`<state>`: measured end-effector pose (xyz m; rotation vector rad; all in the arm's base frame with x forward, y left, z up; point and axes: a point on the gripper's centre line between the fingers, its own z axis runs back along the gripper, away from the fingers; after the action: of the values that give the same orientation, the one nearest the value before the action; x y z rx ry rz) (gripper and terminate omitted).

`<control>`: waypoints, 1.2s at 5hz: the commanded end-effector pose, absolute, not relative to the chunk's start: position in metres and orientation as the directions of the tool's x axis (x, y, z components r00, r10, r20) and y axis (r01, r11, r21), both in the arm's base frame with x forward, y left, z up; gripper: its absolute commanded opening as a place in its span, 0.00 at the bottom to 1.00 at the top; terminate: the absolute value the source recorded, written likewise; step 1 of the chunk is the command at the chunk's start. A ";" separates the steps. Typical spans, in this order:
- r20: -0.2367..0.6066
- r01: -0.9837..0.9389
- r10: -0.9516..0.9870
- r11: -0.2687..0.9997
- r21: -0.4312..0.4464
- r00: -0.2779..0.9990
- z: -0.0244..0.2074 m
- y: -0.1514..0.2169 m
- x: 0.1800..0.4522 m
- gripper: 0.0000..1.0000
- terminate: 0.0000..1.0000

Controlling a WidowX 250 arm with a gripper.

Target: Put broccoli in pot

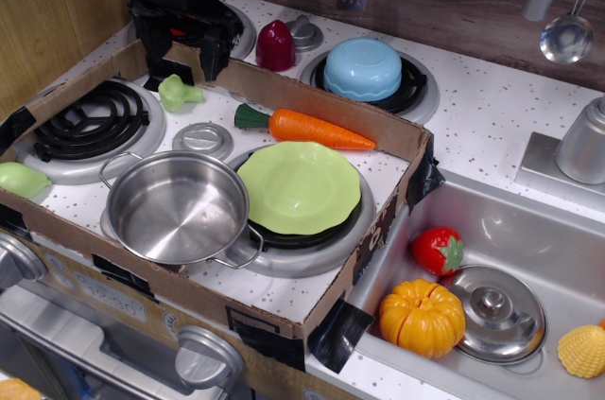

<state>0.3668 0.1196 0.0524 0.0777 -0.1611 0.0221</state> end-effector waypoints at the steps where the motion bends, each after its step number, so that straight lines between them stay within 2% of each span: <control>1: 0.197 -0.039 0.020 0.995 0.091 0.980 0.056 0.142 0.383 1.00 0.00; 5: 0.190 -0.048 0.034 0.997 0.068 0.981 0.025 0.140 0.379 1.00 0.00; 6: 0.189 -0.045 0.031 0.997 0.067 0.981 0.022 0.137 0.380 0.00 0.00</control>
<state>0.3743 0.1355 0.0075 0.0569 -0.1524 0.0442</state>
